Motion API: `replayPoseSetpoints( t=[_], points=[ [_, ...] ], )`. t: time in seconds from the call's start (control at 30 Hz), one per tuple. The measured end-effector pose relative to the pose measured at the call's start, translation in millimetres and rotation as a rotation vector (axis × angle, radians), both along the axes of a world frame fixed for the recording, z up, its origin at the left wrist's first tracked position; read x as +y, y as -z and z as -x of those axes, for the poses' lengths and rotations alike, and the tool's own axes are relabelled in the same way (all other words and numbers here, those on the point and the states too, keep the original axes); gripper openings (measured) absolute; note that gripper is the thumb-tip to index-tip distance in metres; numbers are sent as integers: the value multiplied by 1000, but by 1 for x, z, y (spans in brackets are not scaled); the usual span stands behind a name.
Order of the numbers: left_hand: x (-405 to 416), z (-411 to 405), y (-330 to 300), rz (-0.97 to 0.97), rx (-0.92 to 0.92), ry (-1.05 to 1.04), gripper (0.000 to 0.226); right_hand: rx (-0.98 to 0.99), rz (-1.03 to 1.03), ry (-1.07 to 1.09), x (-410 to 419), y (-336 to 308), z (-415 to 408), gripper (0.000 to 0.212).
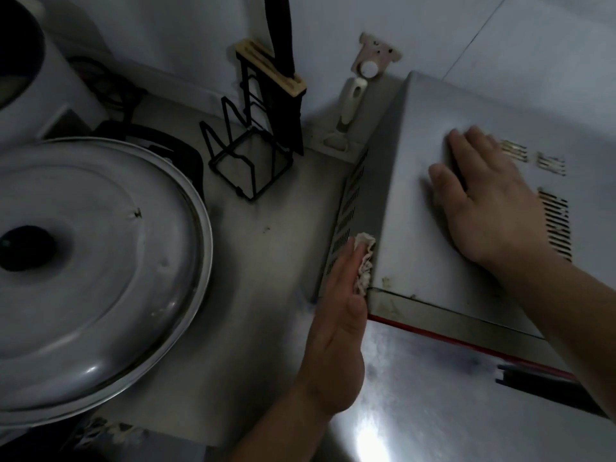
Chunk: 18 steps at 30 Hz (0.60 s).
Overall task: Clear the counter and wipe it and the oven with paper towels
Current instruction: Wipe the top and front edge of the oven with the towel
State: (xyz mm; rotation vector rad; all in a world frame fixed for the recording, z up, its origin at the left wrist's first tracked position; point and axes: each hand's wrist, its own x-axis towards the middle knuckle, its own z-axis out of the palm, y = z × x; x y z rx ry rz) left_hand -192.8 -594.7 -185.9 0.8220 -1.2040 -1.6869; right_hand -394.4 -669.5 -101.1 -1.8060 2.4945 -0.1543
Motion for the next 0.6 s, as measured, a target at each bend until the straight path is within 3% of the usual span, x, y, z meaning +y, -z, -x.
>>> replayPoseSetpoints(
  t=[0.17, 0.23, 0.3, 0.47, 0.53, 0.6],
  points=[
    [-12, 4, 21, -2, 18, 44, 61, 4, -6, -4, 0, 1, 1, 66],
    [-26, 7, 30, -161, 41, 79, 64, 4, -5, -6, 0, 1, 1, 67],
    [-41, 9, 41, -287, 84, 102, 81, 0, -6, -5, 0, 1, 1, 68],
    [-58, 11, 62, -375, 67, 130, 101, 1, 3, -1, -1, 1, 1, 68],
    [-66, 11, 63, -363, 39, 156, 100, -1, -5, 0, -1, 1, 1, 69],
    [-70, 11, 61, -315, -2, 154, 80, -1, -6, -1, 0, 1, 1, 69]
  ],
)
